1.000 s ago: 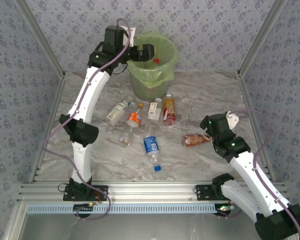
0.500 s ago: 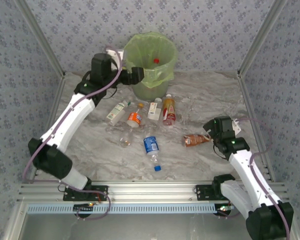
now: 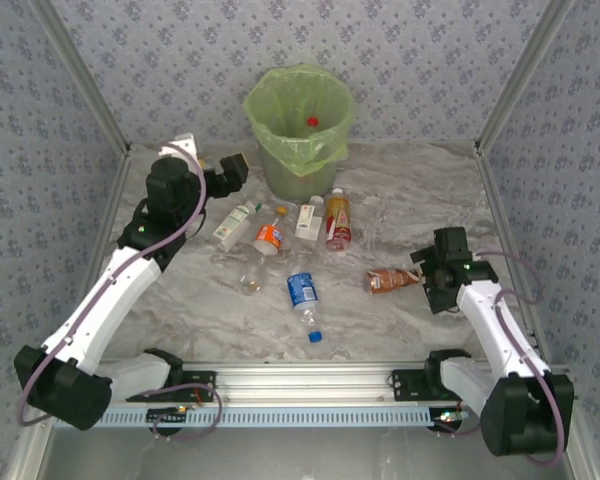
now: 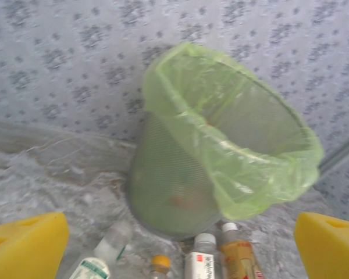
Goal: Put the plastic bottles in the bin
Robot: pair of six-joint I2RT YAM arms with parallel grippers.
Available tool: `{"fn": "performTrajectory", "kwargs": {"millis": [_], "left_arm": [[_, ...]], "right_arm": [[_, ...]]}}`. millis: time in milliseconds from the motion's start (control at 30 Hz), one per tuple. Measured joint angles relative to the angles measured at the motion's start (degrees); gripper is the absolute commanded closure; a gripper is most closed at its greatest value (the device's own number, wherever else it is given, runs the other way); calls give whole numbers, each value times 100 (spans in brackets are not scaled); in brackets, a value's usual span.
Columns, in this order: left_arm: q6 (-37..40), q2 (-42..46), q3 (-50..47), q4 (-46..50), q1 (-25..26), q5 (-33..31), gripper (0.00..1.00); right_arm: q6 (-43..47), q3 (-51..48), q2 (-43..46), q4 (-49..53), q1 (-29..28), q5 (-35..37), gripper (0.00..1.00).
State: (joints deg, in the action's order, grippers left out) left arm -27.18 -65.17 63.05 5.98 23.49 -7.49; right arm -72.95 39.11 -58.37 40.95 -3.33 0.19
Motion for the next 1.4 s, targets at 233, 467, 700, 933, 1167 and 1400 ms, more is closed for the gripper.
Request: {"fn": "performTrajectory", "kwargs": {"millis": [233,467,700,933,1167,1400], "left_arm": [[-356,380,-688,238,-103,-509,1],[-490,562,-1054,682,-214,-782,1],[-619,588,-1185,761,-345,-848,1],[-702,588,-1296,780,-365,-866,1],[-778,640,-1366,798,-481,-894,1],[-809,658,-1412,800,-520,-911,1]], "right_arm": [[-533,328,-693,-151,-564,-546,2],[-1386,326,-787,-422,-822,-573,4],[-1956,354,-1285,-568,-844,-656,5],[-2243,352,-1777,-905,-866,-894,8],[-2260,369,-1969,-953,-844,-879,11],[-2260,369,-2304,-1021,-844,-859,15]]}}
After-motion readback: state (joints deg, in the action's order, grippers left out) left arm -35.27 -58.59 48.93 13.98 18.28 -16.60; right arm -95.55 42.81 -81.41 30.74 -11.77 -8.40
